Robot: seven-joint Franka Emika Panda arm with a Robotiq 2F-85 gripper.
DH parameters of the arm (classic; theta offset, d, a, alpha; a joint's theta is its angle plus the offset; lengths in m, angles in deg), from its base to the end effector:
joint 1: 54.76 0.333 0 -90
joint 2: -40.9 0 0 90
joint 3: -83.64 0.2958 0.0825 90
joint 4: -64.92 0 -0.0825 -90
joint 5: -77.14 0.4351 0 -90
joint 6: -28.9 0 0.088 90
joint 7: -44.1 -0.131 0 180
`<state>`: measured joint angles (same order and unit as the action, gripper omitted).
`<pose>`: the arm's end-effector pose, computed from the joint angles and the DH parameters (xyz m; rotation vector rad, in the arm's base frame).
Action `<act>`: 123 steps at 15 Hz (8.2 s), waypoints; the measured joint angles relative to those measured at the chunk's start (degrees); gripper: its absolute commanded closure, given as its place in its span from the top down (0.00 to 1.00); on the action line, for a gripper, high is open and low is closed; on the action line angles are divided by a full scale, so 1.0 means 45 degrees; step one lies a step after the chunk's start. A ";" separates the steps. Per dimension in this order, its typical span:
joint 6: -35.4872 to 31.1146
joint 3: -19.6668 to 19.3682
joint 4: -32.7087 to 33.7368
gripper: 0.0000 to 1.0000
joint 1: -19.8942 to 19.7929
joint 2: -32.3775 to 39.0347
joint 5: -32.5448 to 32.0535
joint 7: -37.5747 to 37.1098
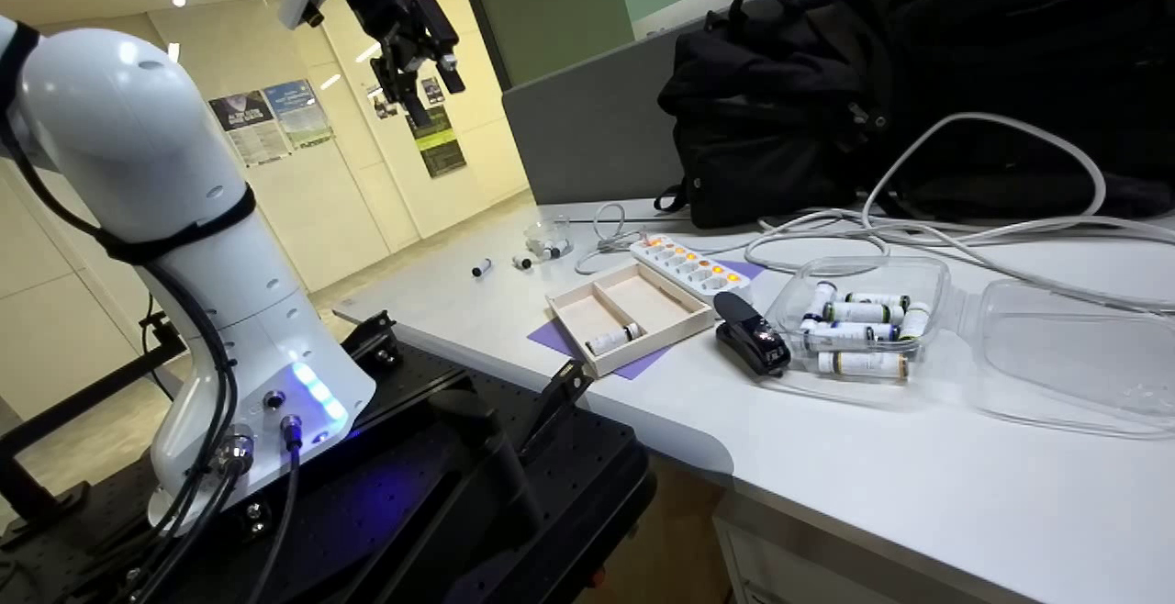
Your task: Turn on the third switch from the right
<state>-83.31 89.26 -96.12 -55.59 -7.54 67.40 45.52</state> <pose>0.3546 0.0057 0.3696 2.9039 0.2043 -0.0125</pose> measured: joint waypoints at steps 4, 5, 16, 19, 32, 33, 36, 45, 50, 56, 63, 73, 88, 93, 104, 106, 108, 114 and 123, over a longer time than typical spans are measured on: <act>0.0000 0.0000 0.0000 1.00 0.0000 0.0000 0.0000 0.0000; 0.0000 0.0000 0.0000 1.00 0.0000 0.0000 0.0000 0.0000; 0.0000 0.0000 0.0000 1.00 0.0000 0.0000 0.0000 0.0000; 0.0000 0.0000 0.0000 1.00 0.0000 0.0000 0.0000 0.0000; 0.0000 0.0000 0.0000 1.00 0.0000 0.0000 0.0000 0.0000; 0.0000 0.0000 0.0000 1.00 0.0000 0.0000 0.0000 0.0000; -0.0050 -0.0018 0.0010 1.00 0.0015 0.0018 0.0000 0.0000; -0.5890 -0.1562 0.1798 1.00 -0.0299 0.5143 0.1010 0.0003; -0.6264 -0.1558 0.2430 1.00 -0.0497 0.6522 0.1004 0.0024; -0.6197 -0.1546 0.2307 1.00 -0.0477 0.6131 0.1004 0.0024; -0.8507 -0.2985 0.3562 0.62 -0.1802 0.7980 0.1846 -0.0329; -0.8792 -0.3773 0.6452 0.26 -0.2349 1.3448 0.3425 -0.0355; -0.9358 -0.3355 0.7739 0.00 -0.1639 1.5657 0.3247 -0.1104; -0.9087 -0.3634 0.9090 0.00 -0.0952 1.7630 0.2572 -0.2140; -0.6751 -0.3903 1.1489 0.00 -0.0547 2.0042 0.2256 -0.2462; -0.6398 -0.3903 1.1634 0.00 -0.0530 2.0126 0.2140 -0.2498; -0.6293 -0.3905 1.1696 0.00 -0.0530 2.0169 0.2124 -0.2501; -0.6304 -0.3920 1.1719 0.00 -0.0480 2.0211 0.1823 -0.2520; -0.6356 -0.4197 1.1735 0.00 -0.0442 2.0353 0.1493 -0.2565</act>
<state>-111.91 70.37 -43.31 -57.57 84.05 74.12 33.97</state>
